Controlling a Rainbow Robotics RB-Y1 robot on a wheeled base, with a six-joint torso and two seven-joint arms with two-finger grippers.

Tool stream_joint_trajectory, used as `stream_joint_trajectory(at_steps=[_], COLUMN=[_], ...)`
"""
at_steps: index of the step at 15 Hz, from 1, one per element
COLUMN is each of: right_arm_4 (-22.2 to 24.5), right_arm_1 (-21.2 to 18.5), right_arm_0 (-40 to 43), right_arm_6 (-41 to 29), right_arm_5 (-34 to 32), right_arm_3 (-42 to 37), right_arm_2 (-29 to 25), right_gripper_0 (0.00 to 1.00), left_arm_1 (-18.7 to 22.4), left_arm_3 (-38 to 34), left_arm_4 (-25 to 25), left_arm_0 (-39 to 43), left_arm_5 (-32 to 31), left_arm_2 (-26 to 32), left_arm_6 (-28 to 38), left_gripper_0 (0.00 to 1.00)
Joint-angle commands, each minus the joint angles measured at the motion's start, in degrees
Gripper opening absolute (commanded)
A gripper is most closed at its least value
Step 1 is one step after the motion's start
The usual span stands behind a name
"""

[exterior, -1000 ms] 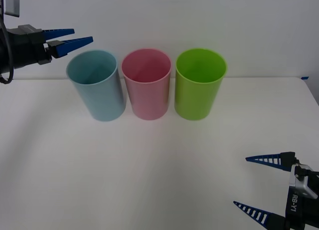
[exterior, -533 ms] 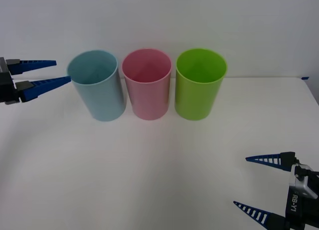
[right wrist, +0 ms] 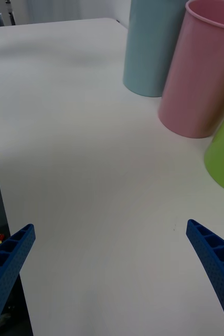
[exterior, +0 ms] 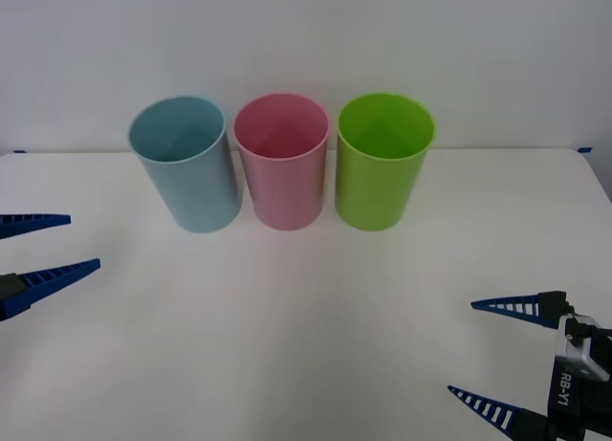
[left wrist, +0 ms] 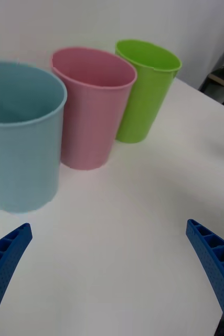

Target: Put cans in the blue bin and PET bottles in the pink bin and trash in the green bin.

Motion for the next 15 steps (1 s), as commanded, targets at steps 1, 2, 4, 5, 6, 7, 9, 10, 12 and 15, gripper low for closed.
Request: stream_joint_trajectory(at_steps=[1,2,4,5,6,7,9,10,12,15], right_arm_4=[0.0,0.0,0.0,0.0,0.0,0.0,0.0,0.0,0.0,0.0], right_arm_1=[0.0,0.0,0.0,0.0,0.0,0.0,0.0,0.0,0.0,0.0], right_arm_0=[0.0,0.0,0.0,0.0,0.0,0.0,0.0,0.0,0.0,0.0], right_arm_6=[0.0,0.0,0.0,0.0,0.0,0.0,0.0,0.0,0.0,0.0], right_arm_5=[0.0,0.0,0.0,0.0,0.0,0.0,0.0,0.0,0.0,0.0], right_arm_3=[0.0,0.0,0.0,0.0,0.0,0.0,0.0,0.0,0.0,0.0], right_arm_2=[0.0,0.0,0.0,0.0,0.0,0.0,0.0,0.0,0.0,0.0], right_gripper_0=[1.00,1.00,1.00,1.00,1.00,1.00,1.00,1.00,1.00,1.00], left_arm_1=[-4.1,-5.3,-8.4,-10.3,-12.0,-13.4,-16.1,-16.6,-17.4,-17.6], left_arm_3=[-4.4,-6.2,-10.3,-11.4,-12.1,-12.9,-13.6,-13.6,-13.6,-13.5], left_arm_4=[-4.4,-5.6,-9.0,-11.1,-12.6,-14.4,-16.4,-17.1,-17.4,-18.5], left_arm_0=[4.7,6.4,9.6,10.2,10.9,11.6,12.3,12.6,13.9,14.6], left_arm_5=[-1.3,-1.5,-1.6,-2.3,-2.5,-2.5,-2.4,-2.3,-2.1,-1.9], left_arm_2=[1.3,1.3,1.4,1.5,1.4,0.8,-0.5,-1.3,-1.9,-1.8], left_arm_6=[2.1,3.7,4.4,4.4,4.3,4.2,4.1,4.0,3.8,3.5], left_gripper_0=[1.00,1.00,1.00,1.00,1.00,1.00,1.00,1.00,1.00,1.00])
